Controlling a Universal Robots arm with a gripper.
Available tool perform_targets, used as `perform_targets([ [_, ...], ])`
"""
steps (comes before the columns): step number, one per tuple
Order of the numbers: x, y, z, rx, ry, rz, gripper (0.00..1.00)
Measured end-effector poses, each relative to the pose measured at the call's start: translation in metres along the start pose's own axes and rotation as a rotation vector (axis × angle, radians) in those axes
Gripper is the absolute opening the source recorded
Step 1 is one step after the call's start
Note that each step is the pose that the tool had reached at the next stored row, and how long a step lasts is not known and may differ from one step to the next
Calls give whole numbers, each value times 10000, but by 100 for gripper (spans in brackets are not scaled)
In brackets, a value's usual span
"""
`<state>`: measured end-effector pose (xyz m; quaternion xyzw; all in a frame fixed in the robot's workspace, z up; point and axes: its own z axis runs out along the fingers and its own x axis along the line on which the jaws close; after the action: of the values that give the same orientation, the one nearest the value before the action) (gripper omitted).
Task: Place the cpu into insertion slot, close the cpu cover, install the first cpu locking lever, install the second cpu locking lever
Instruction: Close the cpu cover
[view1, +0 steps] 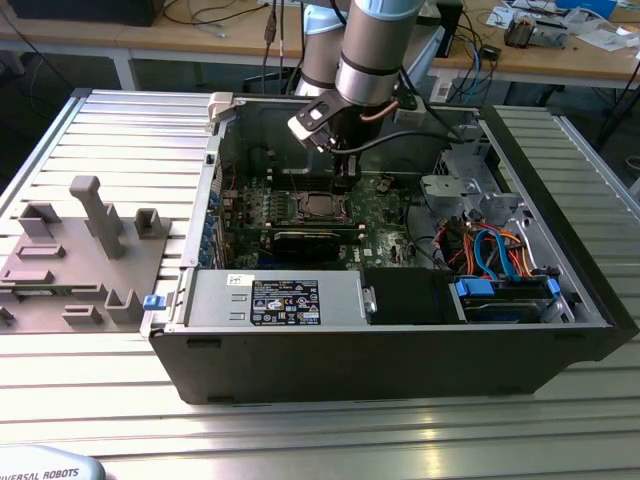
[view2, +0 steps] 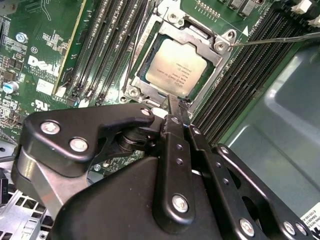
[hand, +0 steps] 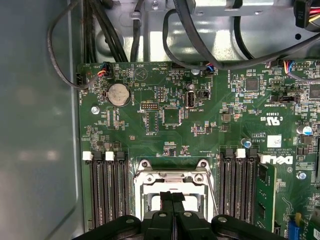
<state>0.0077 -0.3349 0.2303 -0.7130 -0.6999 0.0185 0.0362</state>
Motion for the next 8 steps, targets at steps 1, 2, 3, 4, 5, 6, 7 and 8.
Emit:
perform_targets([
  [1,0,0,4,0,-1,0,11],
  [2,-1,0,8,0,-2,1,11],
  [3,-1,1,15,0,-1,0,11],
  [4,-1,1,20,0,-1,0,11],
  [5,-1,2,25,0,-1,0,11],
  [6,-1,2,30,0,-1,0,11],
  [7,-1,3,36,0,-1,0,11],
  [8,-2,4,48,0,-1,0,11],
])
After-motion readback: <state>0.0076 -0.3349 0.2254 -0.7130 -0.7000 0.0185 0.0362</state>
